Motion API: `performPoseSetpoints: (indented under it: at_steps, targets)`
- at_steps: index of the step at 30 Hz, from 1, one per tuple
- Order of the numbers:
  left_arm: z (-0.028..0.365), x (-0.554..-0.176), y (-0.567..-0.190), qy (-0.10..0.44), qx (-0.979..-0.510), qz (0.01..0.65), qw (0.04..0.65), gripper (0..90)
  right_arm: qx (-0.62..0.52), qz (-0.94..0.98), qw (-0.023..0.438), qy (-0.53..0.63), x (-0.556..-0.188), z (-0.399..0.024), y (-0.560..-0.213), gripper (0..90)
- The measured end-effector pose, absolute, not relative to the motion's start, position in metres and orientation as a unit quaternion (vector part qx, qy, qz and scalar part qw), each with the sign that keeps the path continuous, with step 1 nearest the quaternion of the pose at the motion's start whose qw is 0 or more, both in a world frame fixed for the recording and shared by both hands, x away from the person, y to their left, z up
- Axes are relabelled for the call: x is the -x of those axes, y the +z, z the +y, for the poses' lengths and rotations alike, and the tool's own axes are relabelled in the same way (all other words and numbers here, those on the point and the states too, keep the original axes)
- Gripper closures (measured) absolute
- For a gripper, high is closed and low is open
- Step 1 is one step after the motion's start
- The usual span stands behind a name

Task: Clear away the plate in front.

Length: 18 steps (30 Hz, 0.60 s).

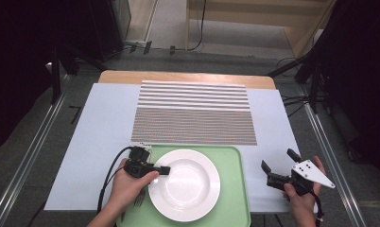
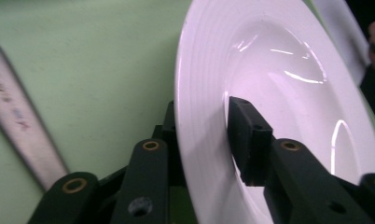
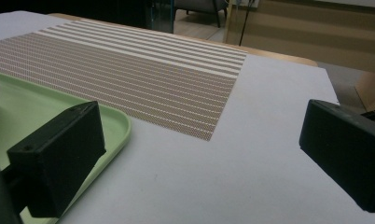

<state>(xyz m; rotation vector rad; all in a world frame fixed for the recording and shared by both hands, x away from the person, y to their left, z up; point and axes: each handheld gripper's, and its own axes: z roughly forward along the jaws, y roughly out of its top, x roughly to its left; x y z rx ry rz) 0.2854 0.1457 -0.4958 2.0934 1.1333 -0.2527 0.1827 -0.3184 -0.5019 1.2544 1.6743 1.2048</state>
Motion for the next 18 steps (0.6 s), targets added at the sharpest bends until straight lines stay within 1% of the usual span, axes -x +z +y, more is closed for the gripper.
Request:
performPoseSetpoints:
  at_steps: [1, 3, 8, 11, 14, 16, 18]
  targets:
    - [0.146, -0.285, -0.494, -0.088, -0.818, 0.439, 0.362, 60.9, -0.486, 0.648, 0.356, 0.466, -0.183, -0.318, -0.502, 0.0]
    - [0.147, -0.284, -0.491, -0.076, -0.820, 0.434, 0.365, 60.5, -0.485, 0.649, 0.356, 0.466, -0.182, -0.319, -0.502, 0.0]
    - [0.147, -0.280, -0.487, -0.058, -0.831, 0.407, 0.375, 50.9, -0.487, 0.648, 0.356, 0.466, -0.183, -0.319, -0.502, 0.0]
    - [0.148, -0.277, -0.485, -0.038, -0.830, 0.397, 0.389, 40.5, -0.486, 0.649, 0.357, 0.465, -0.183, -0.319, -0.502, 0.0]
    - [0.152, -0.275, -0.481, -0.032, -0.826, 0.387, 0.409, 29.9, -0.485, 0.650, 0.357, 0.465, -0.182, -0.319, -0.502, 0.0]
    - [0.155, -0.274, -0.478, -0.025, -0.824, 0.382, 0.418, 26.0, -0.485, 0.650, 0.358, 0.464, -0.183, -0.320, -0.502, 0.0]
    - [0.158, -0.273, -0.477, -0.012, -0.822, 0.374, 0.429, 14.5, -0.486, 0.649, 0.357, 0.464, -0.183, -0.319, -0.502, 0.0]
